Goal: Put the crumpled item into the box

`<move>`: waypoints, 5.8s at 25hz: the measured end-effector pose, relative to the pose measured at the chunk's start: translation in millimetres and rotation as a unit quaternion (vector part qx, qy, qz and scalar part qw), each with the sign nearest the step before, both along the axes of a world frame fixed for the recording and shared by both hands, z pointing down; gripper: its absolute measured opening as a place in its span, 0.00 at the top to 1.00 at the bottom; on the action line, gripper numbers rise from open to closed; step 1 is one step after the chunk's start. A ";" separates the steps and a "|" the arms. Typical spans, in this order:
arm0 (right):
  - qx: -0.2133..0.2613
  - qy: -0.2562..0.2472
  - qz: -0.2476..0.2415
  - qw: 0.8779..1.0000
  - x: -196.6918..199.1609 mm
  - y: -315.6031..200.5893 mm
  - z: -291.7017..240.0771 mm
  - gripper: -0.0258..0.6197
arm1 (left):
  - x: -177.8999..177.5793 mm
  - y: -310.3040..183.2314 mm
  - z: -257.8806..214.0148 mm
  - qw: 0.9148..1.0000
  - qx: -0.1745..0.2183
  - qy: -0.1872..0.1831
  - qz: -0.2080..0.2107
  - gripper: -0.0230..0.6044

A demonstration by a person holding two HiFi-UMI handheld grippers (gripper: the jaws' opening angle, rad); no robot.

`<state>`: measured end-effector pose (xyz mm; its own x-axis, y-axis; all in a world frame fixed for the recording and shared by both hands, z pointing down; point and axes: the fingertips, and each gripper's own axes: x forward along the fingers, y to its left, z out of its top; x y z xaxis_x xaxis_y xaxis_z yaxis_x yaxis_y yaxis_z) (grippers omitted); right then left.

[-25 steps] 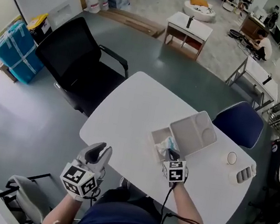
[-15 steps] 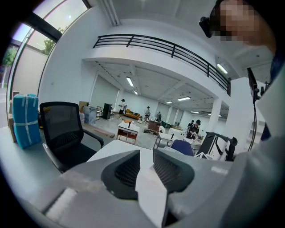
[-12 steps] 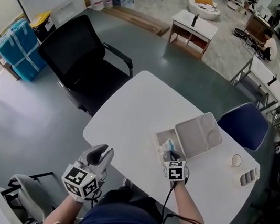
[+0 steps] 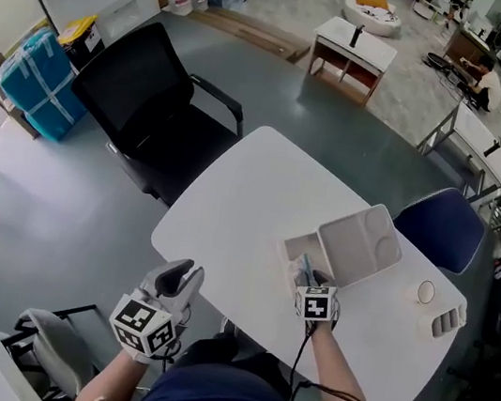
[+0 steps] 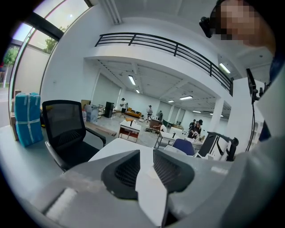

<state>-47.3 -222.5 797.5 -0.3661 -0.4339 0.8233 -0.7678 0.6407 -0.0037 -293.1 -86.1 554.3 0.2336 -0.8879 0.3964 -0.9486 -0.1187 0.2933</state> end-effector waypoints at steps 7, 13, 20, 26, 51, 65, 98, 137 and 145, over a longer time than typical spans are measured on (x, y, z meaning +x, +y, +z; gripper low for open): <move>0.000 -0.041 0.012 0.999 2.6 5.4 -27.0 0.64 | 17.2 -13.5 -3.7 1.000 0.006 0.005 0.020 0.80; 0.029 -0.083 0.015 0.996 7.7 9.1 -66.4 0.62 | 41.4 -22.9 -9.2 0.999 0.015 0.007 0.041 0.80; 0.070 -0.125 0.032 0.989 32.3 11.3 -119.2 0.62 | 76.6 -29.8 -20.7 0.997 0.028 0.008 0.068 0.80; 0.120 -0.150 0.043 0.981 67.5 13.7 -168.0 0.62 | 117.0 -38.0 -31.6 0.994 0.046 0.009 0.098 0.80; 0.302 -0.209 0.087 0.926 187.1 51.3 -349.0 0.76 | 218.4 -53.5 -80.9 0.978 0.114 0.014 0.174 0.80; 0.381 -0.230 0.100 0.890 198.1 71.5 -423.3 0.92 | 227.3 -53.5 -82.2 0.973 0.124 0.026 0.193 0.80; 0.390 -0.255 0.128 0.875 180.3 53.3 -403.8 0.96 | 202.5 -72.8 -62.6 0.979 0.097 0.032 0.177 0.80; 0.370 -0.274 0.130 0.878 183.6 36.5 -391.0 0.96 | 207.1 -81.3 -55.9 0.982 0.086 0.033 0.166 0.80; 0.369 -0.274 0.128 0.879 183.0 38.8 -391.0 0.96 | 208.7 -78.4 -56.6 0.982 0.084 0.031 0.168 0.80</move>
